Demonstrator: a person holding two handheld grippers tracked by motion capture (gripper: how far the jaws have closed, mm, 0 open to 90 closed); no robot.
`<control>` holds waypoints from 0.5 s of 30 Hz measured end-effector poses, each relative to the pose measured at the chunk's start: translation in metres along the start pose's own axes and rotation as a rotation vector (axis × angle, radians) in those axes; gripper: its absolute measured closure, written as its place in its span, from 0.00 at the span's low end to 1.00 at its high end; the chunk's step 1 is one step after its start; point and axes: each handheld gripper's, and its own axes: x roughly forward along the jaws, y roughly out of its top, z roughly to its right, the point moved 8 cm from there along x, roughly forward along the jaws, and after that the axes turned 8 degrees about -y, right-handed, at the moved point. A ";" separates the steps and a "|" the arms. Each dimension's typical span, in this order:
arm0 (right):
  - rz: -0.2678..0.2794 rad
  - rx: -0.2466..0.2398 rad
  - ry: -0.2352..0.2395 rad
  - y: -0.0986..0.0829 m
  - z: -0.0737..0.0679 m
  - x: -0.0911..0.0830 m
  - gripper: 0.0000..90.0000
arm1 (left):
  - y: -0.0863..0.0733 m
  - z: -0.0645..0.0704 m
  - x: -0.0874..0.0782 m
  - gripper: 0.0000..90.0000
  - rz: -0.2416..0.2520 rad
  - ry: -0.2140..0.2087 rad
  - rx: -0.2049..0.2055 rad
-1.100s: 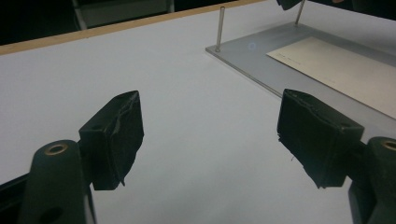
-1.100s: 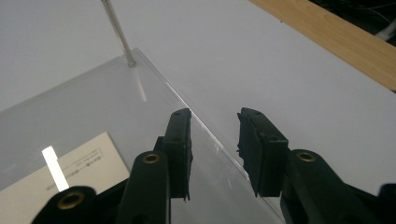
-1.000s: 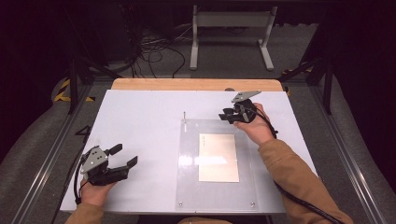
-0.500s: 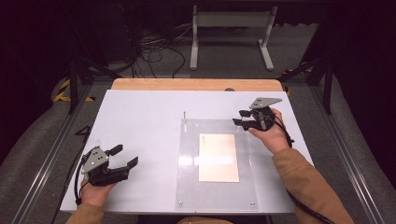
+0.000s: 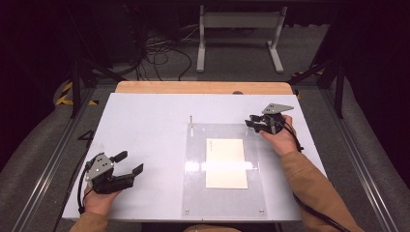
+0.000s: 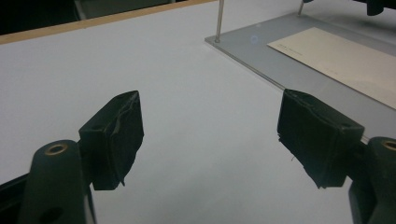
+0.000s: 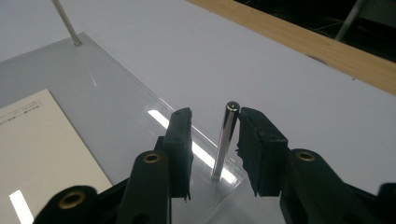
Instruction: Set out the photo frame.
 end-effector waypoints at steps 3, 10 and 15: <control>0.007 0.016 -0.008 -0.002 0.000 0.005 0.73 | -0.001 0.000 0.000 0.25 -0.001 0.002 -0.005; 0.012 -0.037 -0.032 -0.002 0.002 0.007 0.86 | -0.002 0.001 0.000 0.25 0.001 -0.002 -0.016; 0.009 0.007 -0.048 -0.001 0.003 0.004 0.93 | -0.002 0.002 0.001 0.25 -0.005 -0.001 -0.008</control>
